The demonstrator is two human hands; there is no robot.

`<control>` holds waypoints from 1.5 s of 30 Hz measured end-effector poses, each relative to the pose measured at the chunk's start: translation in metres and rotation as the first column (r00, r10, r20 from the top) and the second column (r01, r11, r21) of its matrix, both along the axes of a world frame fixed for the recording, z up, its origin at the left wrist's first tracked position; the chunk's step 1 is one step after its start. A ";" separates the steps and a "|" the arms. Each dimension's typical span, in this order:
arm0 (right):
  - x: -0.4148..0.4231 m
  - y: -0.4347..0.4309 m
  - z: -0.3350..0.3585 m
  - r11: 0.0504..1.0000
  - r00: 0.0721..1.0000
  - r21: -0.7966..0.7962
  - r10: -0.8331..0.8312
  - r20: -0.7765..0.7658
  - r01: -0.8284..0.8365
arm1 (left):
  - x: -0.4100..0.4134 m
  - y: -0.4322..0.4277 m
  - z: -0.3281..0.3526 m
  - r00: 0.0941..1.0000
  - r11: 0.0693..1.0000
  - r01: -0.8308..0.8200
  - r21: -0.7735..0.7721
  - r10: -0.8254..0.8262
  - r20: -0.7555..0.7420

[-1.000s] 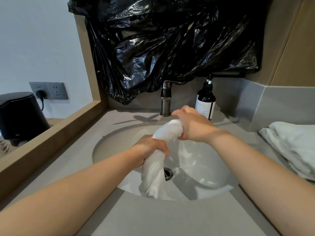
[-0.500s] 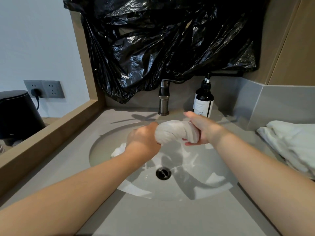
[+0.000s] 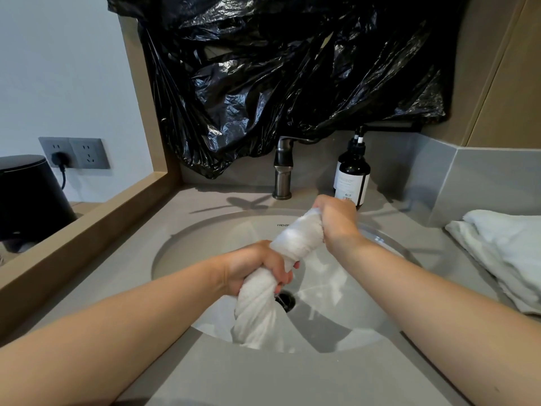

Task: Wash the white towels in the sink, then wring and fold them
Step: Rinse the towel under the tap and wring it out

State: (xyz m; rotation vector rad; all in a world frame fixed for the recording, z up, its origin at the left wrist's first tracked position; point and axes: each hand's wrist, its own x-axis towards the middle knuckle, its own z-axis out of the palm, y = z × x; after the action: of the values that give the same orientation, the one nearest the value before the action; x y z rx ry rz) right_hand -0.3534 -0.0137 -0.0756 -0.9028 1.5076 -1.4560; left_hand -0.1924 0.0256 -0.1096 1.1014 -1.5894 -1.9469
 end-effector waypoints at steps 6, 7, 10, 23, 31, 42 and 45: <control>0.002 0.000 -0.004 0.999 0.994 0.030 0.015 0.109 -0.018 | 0.001 -0.004 -0.005 0.987 0.991 0.091 0.103 -0.076 -0.141; 0.003 0.000 -0.005 0.999 0.991 0.032 0.016 0.132 -0.020 | 0.002 -0.004 -0.006 0.985 0.989 0.103 0.109 -0.086 -0.151; 0.002 -0.001 -0.009 0.998 0.979 0.033 0.046 0.197 -0.053 | 0.002 -0.005 -0.007 0.979 0.984 0.120 0.133 -0.095 -0.181; -0.017 -0.053 0.013 0.925 0.913 0.182 0.366 -0.182 -0.334 | -0.013 -0.012 0.005 0.896 0.914 -0.383 -0.136 0.403 0.185; 0.016 -0.072 0.110 0.902 0.687 -0.260 0.432 0.584 -0.346 | -0.012 -0.047 0.024 0.816 0.830 -0.397 -0.391 0.515 0.263; 0.009 -0.070 -0.007 0.992 0.982 0.084 0.101 -0.158 -0.089 | 0.001 -0.058 -0.006 0.832 0.746 -0.374 -0.551 0.532 0.155; 0.012 -0.061 -0.002 0.933 0.870 0.014 0.340 -0.358 -0.359 | 0.017 -0.060 -0.005 0.877 0.803 -0.331 -0.496 0.455 0.152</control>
State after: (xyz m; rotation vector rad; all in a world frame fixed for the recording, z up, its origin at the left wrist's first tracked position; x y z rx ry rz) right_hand -0.3412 -0.0743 -0.0779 -1.4525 1.4621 -1.1095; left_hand -0.1754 -0.0344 -0.1143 1.3871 -1.6614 -1.1086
